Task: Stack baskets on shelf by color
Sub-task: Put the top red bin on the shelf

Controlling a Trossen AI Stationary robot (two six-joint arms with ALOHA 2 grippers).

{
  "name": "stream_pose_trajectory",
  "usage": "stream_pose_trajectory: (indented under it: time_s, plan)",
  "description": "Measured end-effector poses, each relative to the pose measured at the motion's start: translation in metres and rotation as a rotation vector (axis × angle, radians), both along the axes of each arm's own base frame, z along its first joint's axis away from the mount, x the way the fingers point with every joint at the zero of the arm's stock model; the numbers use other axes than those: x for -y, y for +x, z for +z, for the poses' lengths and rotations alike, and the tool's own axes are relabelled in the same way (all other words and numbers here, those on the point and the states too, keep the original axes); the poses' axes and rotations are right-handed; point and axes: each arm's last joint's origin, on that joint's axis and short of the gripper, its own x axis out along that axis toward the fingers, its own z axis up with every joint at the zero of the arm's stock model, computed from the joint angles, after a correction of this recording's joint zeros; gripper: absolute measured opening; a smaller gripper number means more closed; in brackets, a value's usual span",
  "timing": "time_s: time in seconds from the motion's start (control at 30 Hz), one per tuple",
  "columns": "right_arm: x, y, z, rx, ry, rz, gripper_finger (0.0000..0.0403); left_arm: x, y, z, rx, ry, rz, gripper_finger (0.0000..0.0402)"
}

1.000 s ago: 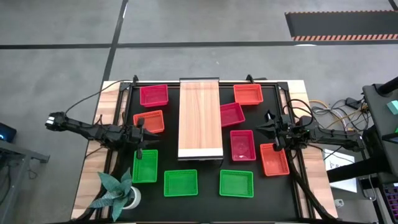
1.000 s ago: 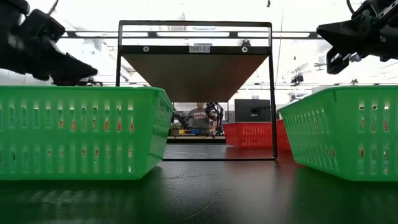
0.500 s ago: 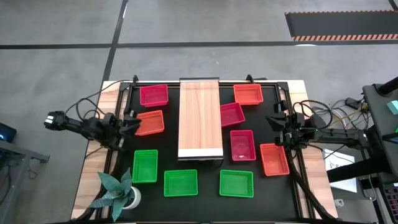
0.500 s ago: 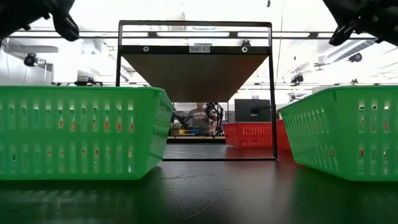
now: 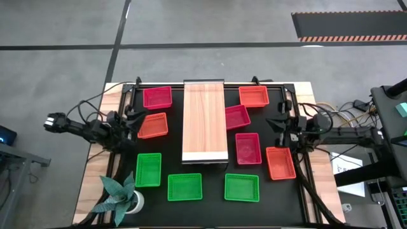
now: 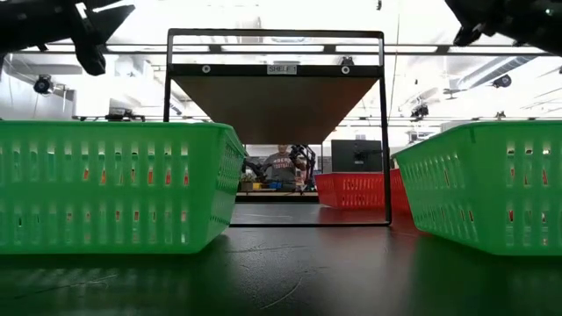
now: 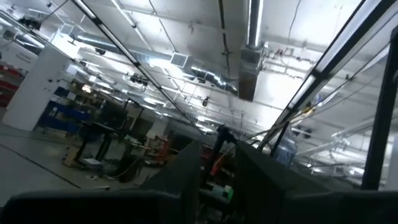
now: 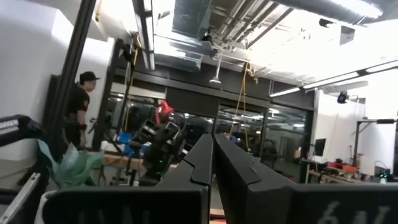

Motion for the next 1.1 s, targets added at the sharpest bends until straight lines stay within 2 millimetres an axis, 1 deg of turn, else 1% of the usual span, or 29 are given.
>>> stream_pose_trajectory:
  time_s: [0.13, 0.23, 0.43, 0.6, 0.7, 0.8, 0.97, 1.03, 1.1]
  plan:
    - [0.001, 0.008, 0.009, -0.019, -0.003, -0.001, 0.0009, 0.002, 0.008, 0.0, -0.049, 0.007, -0.004, 0.0086]
    - [0.001, 0.013, 0.012, -0.038, -0.013, -0.007, 0.0009, 0.005, 0.017, 0.005, -0.084, 0.011, -0.007, 0.0086]
    - [0.0, 0.018, 0.009, -0.071, -0.033, 0.046, 0.0009, 0.009, 0.034, 0.021, -0.123, 0.011, -0.015, 0.0086]
    - [0.0, 0.018, 0.009, -0.071, -0.033, 0.049, 0.0009, 0.014, 0.053, 0.029, -0.267, 0.036, -0.02, 0.0086]
    - [0.0, 0.018, 0.009, -0.071, -0.034, 0.048, 0.0009, 0.017, 0.062, 0.032, -0.4, 0.025, -0.039, 0.0086]
    - [0.0, 0.018, 0.01, -0.067, -0.042, 0.044, 0.0009, 0.018, 0.068, 0.045, -0.514, 0.002, -0.048, 0.0086]
    - [0.0, 0.017, 0.018, -0.04, -0.067, 0.029, 0.0009, 0.019, 0.072, 0.058, -0.82, -0.022, -0.035, 0.0086]
    - [0.0, 0.017, 0.019, -0.036, -0.077, 0.025, 0.0009, 0.018, 0.073, 0.068, -0.918, -0.028, -0.016, 0.0086]
    - [0.0, 0.017, 0.019, -0.04, -0.082, 0.021, 0.0009, 0.015, 0.074, 0.07, -1.045, -0.02, 0.016, 0.0086]
